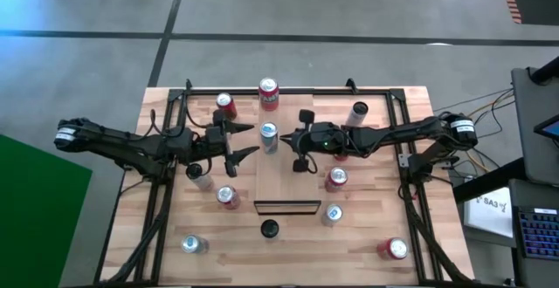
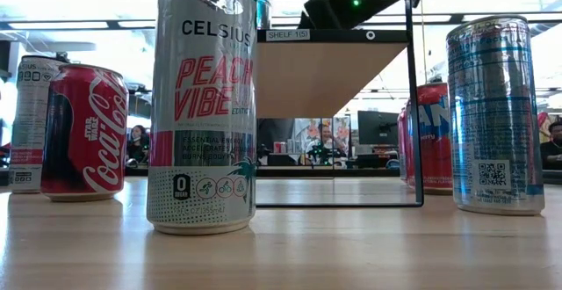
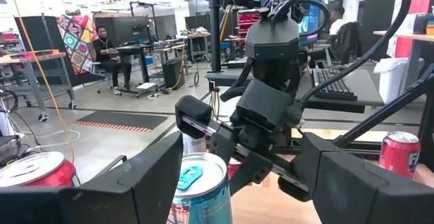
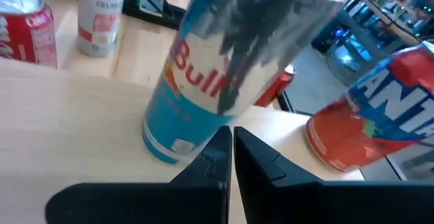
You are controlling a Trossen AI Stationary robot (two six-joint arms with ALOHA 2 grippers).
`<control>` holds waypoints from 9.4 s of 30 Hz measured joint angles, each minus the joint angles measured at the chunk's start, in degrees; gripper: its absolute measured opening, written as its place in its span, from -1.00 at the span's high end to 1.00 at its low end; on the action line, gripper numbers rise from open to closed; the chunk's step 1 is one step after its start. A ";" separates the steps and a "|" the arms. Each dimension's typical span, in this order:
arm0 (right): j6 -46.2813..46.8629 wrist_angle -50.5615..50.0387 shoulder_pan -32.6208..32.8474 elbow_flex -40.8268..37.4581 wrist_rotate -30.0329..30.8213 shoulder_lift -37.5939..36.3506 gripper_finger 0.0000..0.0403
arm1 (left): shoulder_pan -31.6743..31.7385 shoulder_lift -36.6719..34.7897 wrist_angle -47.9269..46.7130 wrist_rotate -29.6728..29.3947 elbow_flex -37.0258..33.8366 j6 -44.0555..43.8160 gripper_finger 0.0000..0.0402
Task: Place canned beverage on shelf
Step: Put the bottom right blue soda can on the shelf, then put the red and black soda can on the right shelf
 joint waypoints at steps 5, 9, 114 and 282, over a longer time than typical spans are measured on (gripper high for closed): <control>0.22 -0.62 -2.78 -0.04 -0.33 0.34 0.96 | 0.00 -0.88 -0.11 0.00 0.00 0.03 -0.33; 0.29 1.01 -4.22 -0.09 -3.94 0.98 0.96 | 0.00 -2.37 -0.11 0.00 0.00 0.66 -0.33; 83.63 -95.61 21.61 18.88 -27.10 -10.02 0.96 | -11.36 2.02 18.83 0.04 2.12 1.76 -0.33; 41.41 -44.82 14.12 7.95 -9.14 -16.93 0.95 | -19.55 14.29 -55.99 -26.89 35.44 -22.52 -0.39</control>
